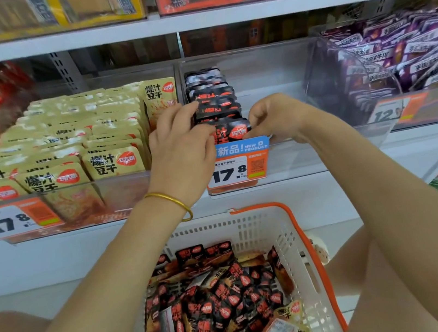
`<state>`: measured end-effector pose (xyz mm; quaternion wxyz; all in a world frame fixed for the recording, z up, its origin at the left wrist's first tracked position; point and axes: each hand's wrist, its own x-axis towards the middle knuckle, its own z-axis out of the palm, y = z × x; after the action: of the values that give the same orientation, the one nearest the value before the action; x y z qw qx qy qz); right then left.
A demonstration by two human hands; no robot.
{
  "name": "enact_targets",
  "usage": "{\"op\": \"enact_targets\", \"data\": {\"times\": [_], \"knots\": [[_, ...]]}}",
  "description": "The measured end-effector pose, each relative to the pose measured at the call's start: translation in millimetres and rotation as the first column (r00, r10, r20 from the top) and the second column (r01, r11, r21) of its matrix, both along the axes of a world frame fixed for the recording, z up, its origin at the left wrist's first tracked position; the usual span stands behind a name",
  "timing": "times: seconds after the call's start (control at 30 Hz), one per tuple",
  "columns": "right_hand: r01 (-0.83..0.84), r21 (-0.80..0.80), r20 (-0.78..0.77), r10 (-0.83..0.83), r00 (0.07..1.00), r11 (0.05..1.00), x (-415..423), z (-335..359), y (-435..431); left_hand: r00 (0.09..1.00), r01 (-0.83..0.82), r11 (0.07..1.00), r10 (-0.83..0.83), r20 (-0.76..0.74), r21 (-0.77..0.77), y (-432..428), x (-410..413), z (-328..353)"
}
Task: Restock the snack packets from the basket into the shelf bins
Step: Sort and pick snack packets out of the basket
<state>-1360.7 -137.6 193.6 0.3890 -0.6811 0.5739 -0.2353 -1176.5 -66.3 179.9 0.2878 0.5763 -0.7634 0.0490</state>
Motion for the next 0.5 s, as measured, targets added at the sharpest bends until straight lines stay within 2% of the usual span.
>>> {"op": "enact_targets", "data": {"times": [0.1,0.3,0.4,0.5], "knots": [[-0.008,-0.020,-0.118,0.006,0.993,1.000,2,5,-1,1.000,0.007,1.000,-0.007,0.003,-0.002,0,1,-2],[0.059,0.017,-0.097,-0.057,0.994,0.998,2,12,11,0.993,0.021,0.997,-0.029,-0.111,-0.075,11,5,-9],[0.175,-0.199,-0.078,-0.194,0.978,0.964,-5,20,27,0.985,0.030,0.980,-0.062,-0.161,-0.197,23,6,-15],[0.247,-0.426,0.068,-0.241,0.968,0.870,-7,27,60,0.976,0.058,0.953,-0.116,-0.183,-0.297,41,7,-27]]}}
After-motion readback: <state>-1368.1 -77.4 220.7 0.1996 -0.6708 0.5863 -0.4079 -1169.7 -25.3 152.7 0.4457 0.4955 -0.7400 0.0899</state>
